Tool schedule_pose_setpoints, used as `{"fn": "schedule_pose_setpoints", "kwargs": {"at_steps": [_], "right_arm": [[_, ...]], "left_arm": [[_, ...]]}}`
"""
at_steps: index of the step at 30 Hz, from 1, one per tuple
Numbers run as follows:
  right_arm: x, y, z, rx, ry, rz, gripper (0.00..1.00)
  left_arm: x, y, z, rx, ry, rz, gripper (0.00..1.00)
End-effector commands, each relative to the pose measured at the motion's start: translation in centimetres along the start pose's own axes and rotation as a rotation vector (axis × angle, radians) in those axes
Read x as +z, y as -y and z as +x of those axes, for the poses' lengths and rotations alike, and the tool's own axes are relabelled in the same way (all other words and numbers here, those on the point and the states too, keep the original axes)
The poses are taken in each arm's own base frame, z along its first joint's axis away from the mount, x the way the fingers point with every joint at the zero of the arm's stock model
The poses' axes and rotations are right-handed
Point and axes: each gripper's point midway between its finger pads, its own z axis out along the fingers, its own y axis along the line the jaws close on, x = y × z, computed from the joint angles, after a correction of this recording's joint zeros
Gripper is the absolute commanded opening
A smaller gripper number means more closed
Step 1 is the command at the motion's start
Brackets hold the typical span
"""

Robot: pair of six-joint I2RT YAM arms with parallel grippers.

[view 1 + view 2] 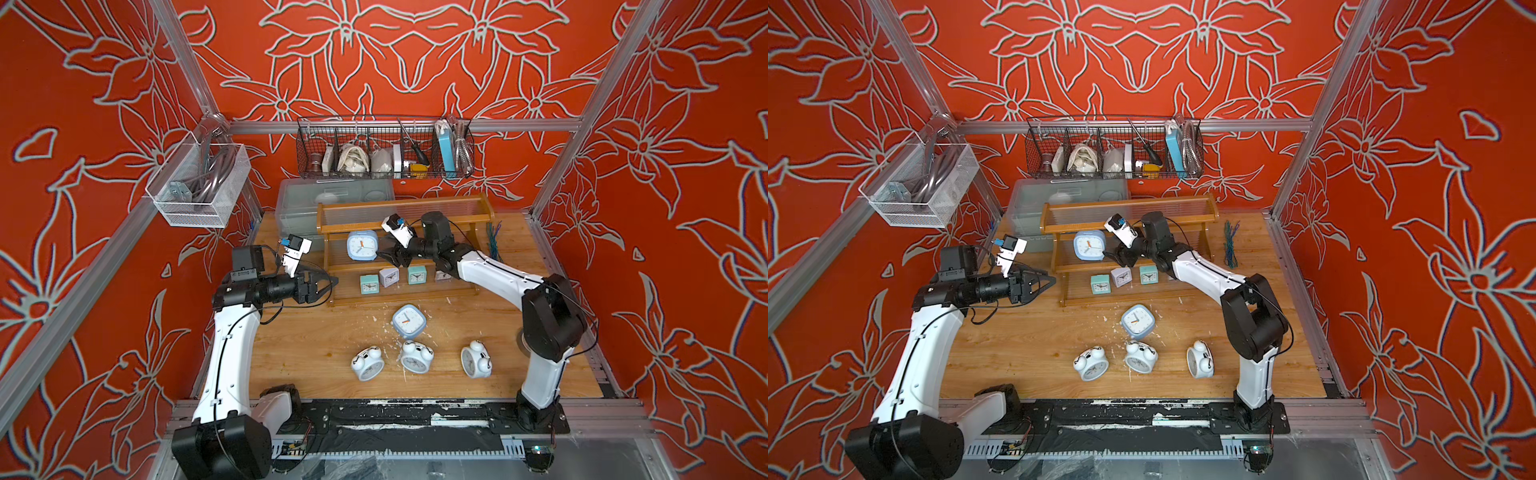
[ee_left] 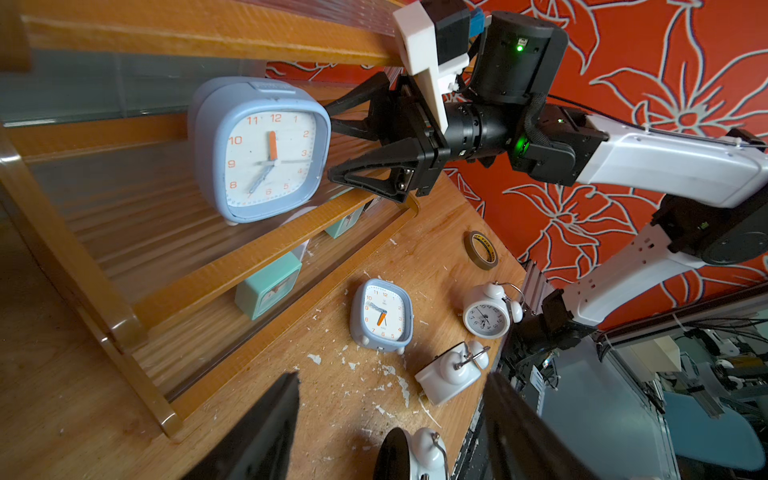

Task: Place the alarm clocks on the shelf by style
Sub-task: Place the alarm on the shelf.

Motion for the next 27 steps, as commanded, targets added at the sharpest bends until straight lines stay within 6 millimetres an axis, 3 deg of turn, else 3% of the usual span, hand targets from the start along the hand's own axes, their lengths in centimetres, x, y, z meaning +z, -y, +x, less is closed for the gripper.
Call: {"fn": "schedule_pose_setpoints", "kwargs": {"at_steps": [1,8,16,22,27], "right_arm": [[-2.0,-0.3,0.1,0.08,-0.036,0.031,0.68],[-5.9,-2.0,1.9,0.239,-0.112,0.079,0.68],[-11.1,-4.1,7.0,0.523,-0.287,0.202,0.7],[-12.9,-6.6,11.5,0.671,-0.411,0.206,0.75],[-12.7,-8.5,14.6,0.729,-0.455,0.19,0.78]], "left_arm": [[-0.1,0.5,0.0,0.022,0.01,0.016,0.71],[1.0,0.4,0.6,0.032,-0.038,0.007,0.71],[4.0,0.2,2.7,0.063,-0.175,-0.014,0.72],[6.5,1.3,4.5,0.104,-0.295,-0.01,0.72],[7.8,2.3,6.0,0.14,-0.359,0.006,0.71]]}}
